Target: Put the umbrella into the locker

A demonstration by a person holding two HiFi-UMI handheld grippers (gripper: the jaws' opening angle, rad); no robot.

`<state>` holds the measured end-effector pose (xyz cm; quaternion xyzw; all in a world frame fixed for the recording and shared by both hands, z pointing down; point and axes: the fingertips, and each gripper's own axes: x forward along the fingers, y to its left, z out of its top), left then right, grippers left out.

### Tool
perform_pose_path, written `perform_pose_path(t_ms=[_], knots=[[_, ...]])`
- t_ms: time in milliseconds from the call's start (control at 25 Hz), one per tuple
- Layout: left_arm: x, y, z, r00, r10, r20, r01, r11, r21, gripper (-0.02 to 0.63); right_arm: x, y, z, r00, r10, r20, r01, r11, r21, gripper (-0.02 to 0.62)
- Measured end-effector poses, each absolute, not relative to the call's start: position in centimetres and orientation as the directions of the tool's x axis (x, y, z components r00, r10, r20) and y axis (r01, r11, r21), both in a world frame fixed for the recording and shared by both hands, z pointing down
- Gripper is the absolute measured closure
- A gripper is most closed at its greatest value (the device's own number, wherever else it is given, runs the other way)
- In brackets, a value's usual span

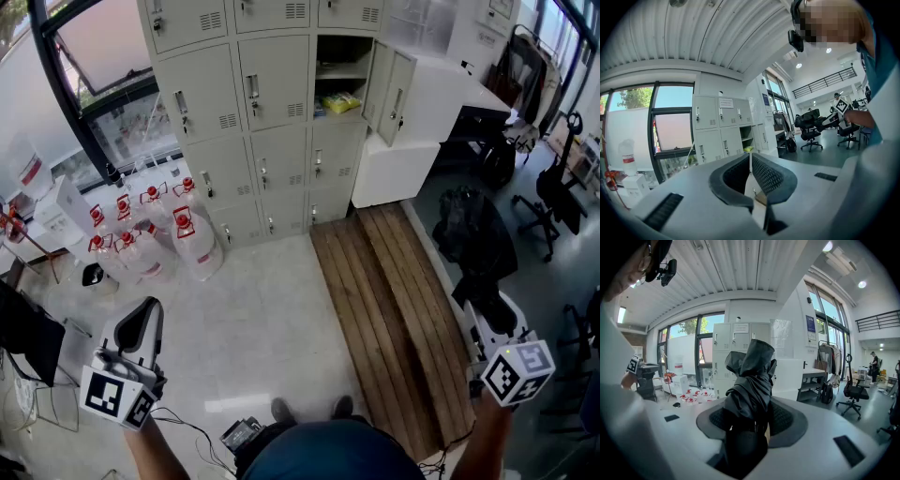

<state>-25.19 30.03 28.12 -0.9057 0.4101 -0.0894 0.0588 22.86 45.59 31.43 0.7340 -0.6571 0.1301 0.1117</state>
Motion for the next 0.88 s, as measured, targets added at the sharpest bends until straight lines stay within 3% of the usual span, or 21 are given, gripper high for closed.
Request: perform_pose_path(t_ms=[400,880], knots=[[-21.2,20.9,27.8,0.678,-0.727,0.103,-0.703,-0.684,-0.196,0.578,22.6,35.4,30.1,0.089,-0.944,0.319,-0.995,-0.066,0.081,0.391],[-22.2,19.0,28.0,0.708,-0.701,0.085,-0.679,-0.709,-0.192,0.577,20.2,34.1,30.1,0.100,-0.945,0.312,-0.995,-0.092,0.040,0.393]])
